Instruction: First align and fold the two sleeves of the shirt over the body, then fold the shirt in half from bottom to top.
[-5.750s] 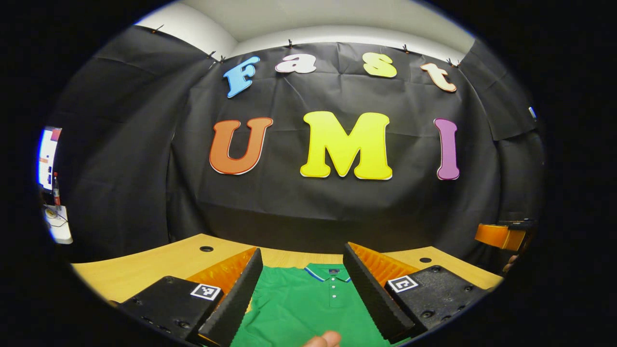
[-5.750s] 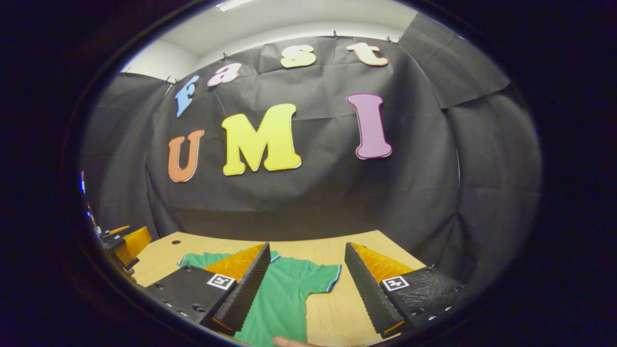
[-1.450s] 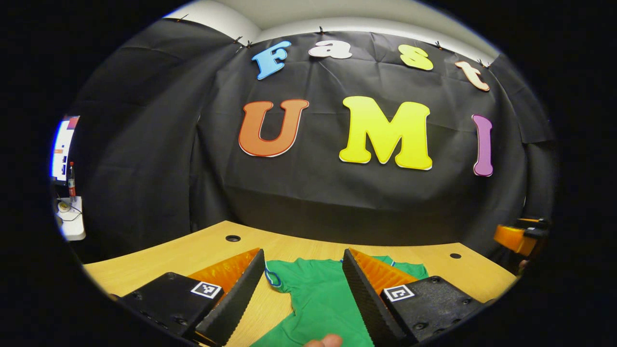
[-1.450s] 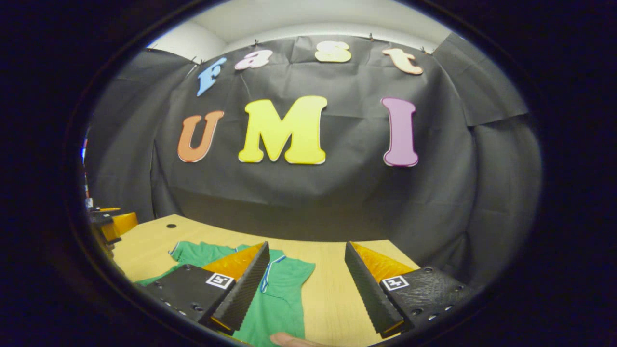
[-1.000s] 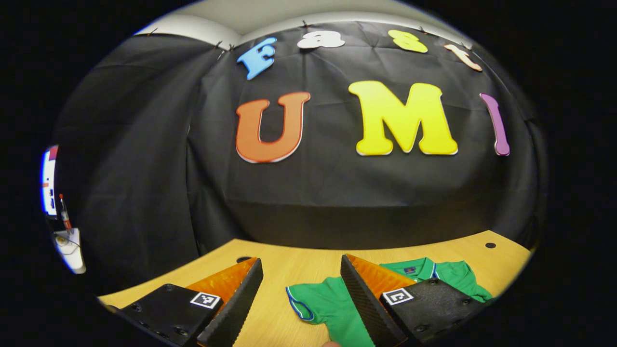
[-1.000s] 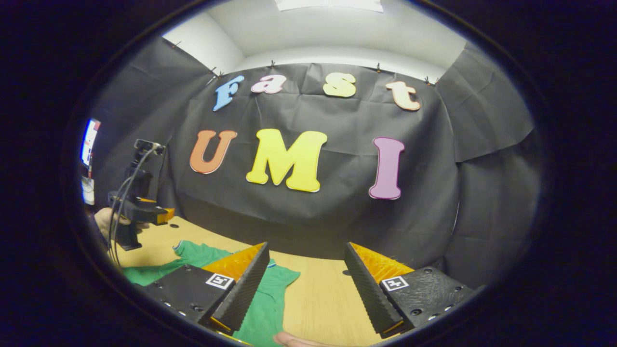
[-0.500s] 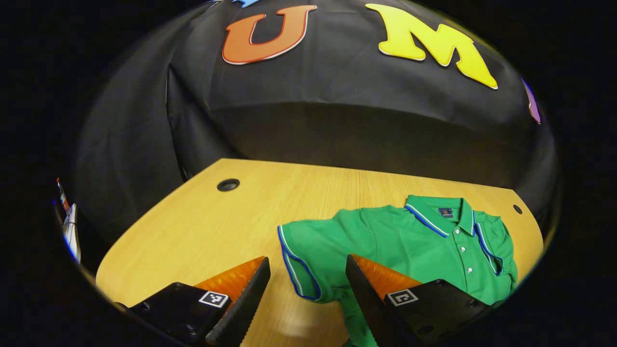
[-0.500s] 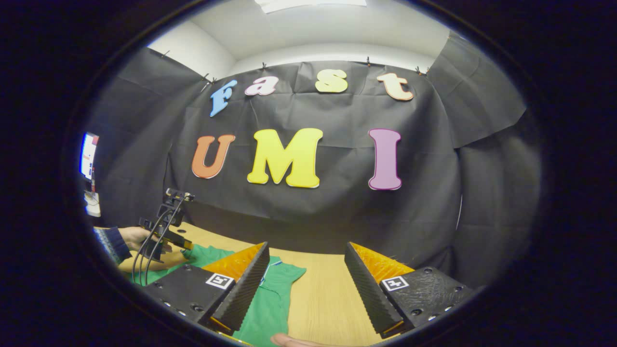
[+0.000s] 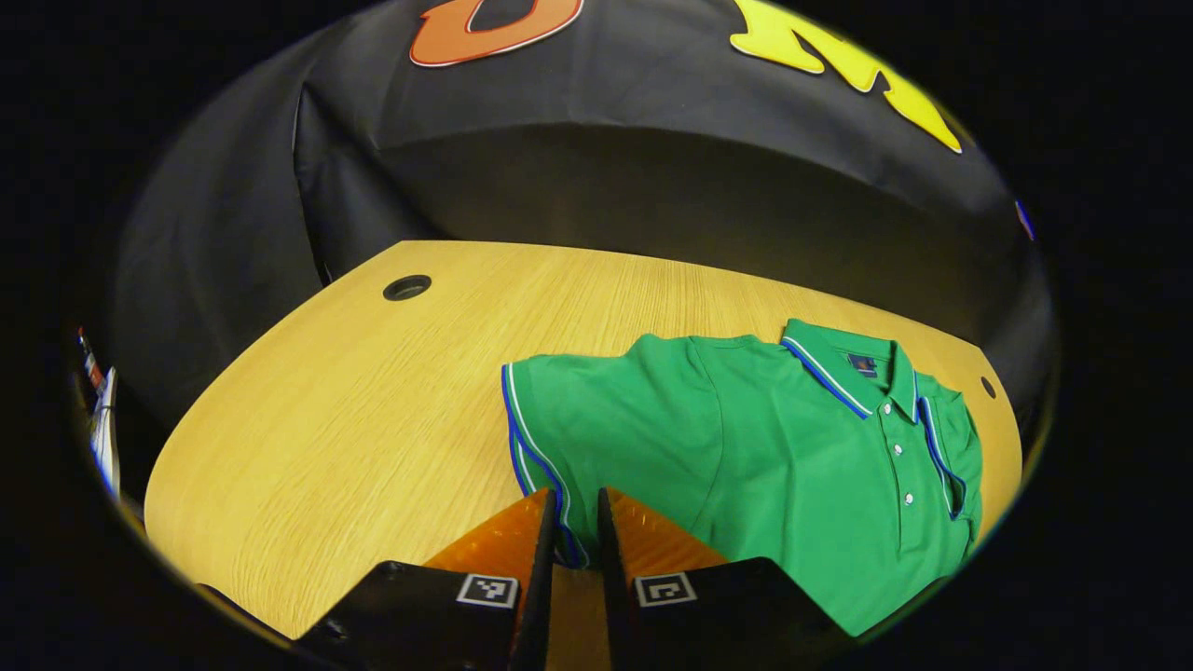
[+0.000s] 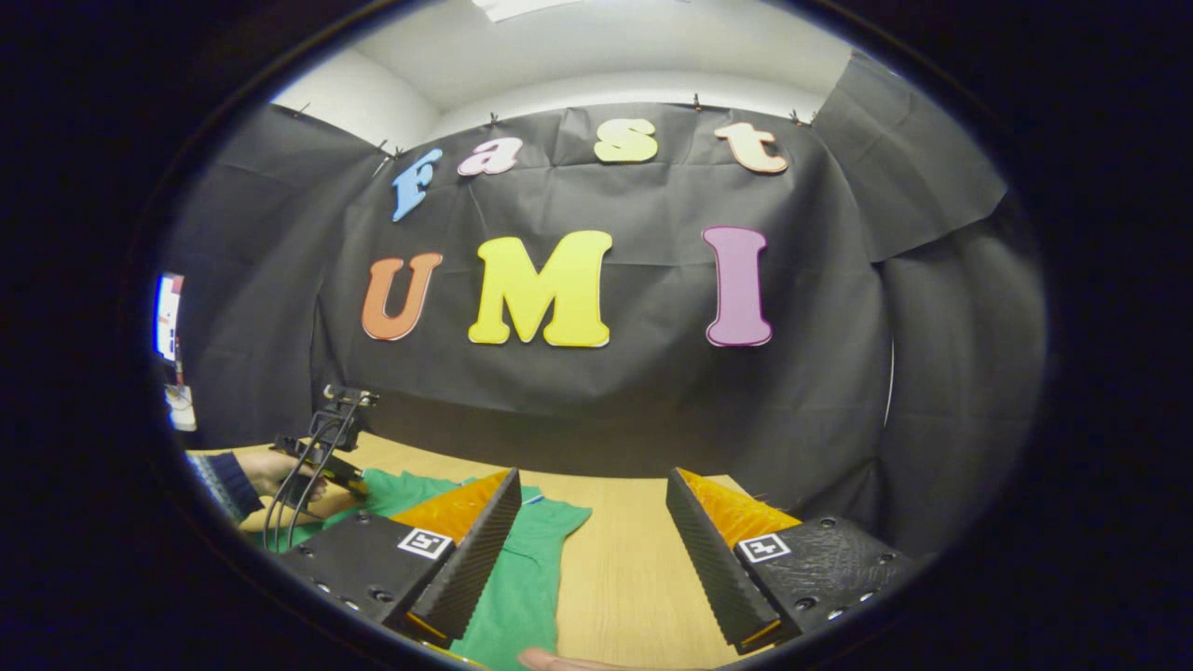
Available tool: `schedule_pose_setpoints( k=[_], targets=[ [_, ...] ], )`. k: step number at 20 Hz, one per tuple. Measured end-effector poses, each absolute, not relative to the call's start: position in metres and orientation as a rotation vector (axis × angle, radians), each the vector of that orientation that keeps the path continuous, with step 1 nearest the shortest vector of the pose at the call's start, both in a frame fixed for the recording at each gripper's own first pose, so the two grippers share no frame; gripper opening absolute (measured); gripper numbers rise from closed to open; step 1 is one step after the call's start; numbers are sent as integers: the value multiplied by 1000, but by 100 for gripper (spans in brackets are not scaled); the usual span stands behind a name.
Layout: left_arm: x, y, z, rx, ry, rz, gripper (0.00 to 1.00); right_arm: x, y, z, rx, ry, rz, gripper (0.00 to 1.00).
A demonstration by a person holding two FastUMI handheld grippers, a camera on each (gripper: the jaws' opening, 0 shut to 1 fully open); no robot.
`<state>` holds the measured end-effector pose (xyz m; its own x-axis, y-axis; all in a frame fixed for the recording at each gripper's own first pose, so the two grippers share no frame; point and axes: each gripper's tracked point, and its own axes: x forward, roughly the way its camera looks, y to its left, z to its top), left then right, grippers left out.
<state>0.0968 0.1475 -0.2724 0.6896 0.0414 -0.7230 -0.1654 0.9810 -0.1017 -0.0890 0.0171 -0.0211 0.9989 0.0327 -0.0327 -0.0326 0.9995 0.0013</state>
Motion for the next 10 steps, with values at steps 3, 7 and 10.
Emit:
schedule_pose_setpoints(
  k=[3,7,10],
  targets=[
    [95,146,-267,-176,793,110,9,-93,20,-21,1,26,33,95],
    [98,143,-247,-148,756,100,6,-92,18,-22,1,25,26,94],
    [101,131,-231,-50,731,65,6,-91,16,-24,4,25,15,95]
  ],
)
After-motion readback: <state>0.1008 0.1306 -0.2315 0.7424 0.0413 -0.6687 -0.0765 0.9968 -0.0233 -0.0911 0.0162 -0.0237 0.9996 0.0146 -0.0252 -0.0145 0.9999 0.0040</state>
